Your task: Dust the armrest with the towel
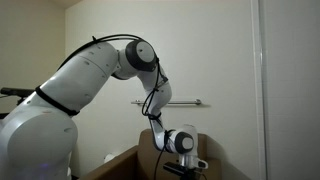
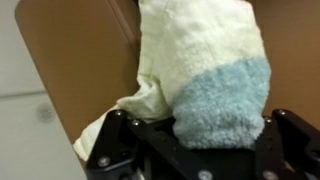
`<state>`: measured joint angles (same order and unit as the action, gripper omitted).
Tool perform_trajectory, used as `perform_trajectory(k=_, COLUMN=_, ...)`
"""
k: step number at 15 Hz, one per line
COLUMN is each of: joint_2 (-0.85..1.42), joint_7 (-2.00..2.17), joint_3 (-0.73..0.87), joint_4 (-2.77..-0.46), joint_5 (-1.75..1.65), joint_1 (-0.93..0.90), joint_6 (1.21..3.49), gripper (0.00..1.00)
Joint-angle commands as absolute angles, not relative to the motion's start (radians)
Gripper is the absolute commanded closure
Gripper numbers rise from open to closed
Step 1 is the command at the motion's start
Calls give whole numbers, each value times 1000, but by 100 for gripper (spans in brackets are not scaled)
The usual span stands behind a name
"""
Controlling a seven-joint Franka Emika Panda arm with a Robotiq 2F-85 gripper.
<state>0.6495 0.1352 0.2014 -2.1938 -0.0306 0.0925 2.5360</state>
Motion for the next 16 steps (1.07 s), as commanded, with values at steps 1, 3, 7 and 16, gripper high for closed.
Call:
perform_trajectory(k=1, joint_2=575, joint_7=143, joint_3=229, joint_4=-2375, joint_5=-19, joint_1=123, joint_6=2544, gripper=94)
perform_trajectory(k=3, joint_2=561, joint_7=151, joint_3=259, joint_4=-2430, joint_5=-10, joint_1=140, joint_6=2541, gripper=94)
perform_trajectory(k=7, joint_2=548, joint_7=142, joint_3=282, joint_4=-2447, joint_5=7, joint_1=179, joint_6=2523, gripper=94)
perform_trajectory(k=16, joint_2=380, joint_7=303, joint_3=333, joint_4=-2358, joint_5=-121, joint_1=8, joint_6=2644, gripper=95)
